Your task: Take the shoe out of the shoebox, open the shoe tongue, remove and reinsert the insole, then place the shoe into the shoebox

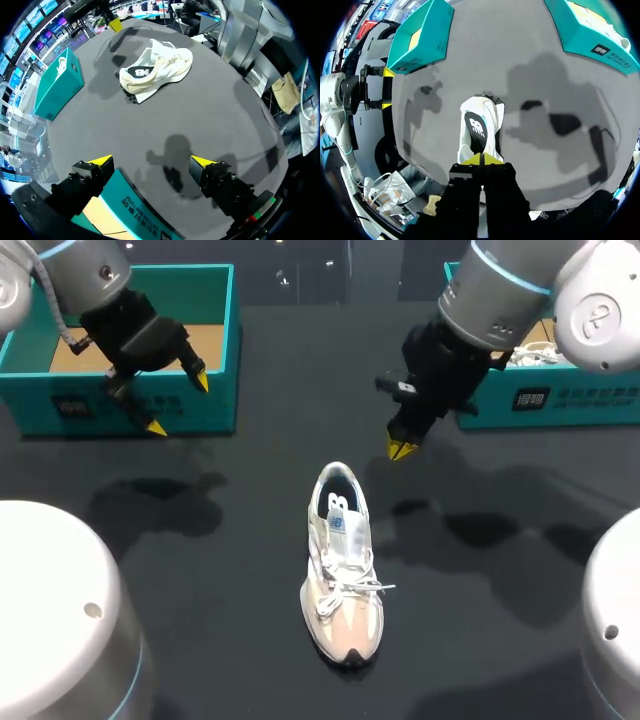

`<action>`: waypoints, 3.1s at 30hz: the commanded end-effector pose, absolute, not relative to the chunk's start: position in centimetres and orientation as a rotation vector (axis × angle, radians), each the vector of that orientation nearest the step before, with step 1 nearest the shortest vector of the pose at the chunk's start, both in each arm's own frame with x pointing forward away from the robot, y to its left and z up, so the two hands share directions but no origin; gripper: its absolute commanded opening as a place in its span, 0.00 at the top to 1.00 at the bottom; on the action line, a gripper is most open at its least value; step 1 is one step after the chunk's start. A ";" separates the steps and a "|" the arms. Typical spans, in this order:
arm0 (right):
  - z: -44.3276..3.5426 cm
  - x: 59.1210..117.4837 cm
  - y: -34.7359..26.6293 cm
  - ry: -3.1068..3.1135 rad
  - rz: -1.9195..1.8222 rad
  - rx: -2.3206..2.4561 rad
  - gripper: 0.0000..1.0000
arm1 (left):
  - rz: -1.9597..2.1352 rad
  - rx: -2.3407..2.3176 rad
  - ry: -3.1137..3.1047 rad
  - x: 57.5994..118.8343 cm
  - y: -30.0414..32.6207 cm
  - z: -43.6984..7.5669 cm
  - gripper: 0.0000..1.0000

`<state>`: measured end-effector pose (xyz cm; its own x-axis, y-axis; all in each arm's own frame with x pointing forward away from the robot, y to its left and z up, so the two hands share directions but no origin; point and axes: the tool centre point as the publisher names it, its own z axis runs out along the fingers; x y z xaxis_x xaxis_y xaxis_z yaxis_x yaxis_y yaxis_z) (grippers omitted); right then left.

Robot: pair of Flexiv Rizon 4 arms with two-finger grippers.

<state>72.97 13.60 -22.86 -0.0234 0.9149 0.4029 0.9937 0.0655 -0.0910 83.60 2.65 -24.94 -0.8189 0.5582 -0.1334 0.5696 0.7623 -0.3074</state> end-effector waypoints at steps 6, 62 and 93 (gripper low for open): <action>-24.8 72.1 18.9 -1.968 -0.304 -2.183 1.00 | -0.523 0.934 2.916 83.5 2.7 -24.9 0.00; -34.2 72.5 21.3 -2.189 -0.053 -2.761 1.00 | -0.523 0.934 2.916 83.5 2.7 -24.9 0.00; -36.3 73.5 19.3 -2.244 -0.073 -2.726 1.00 | -0.523 0.934 2.916 83.5 2.7 -24.9 0.00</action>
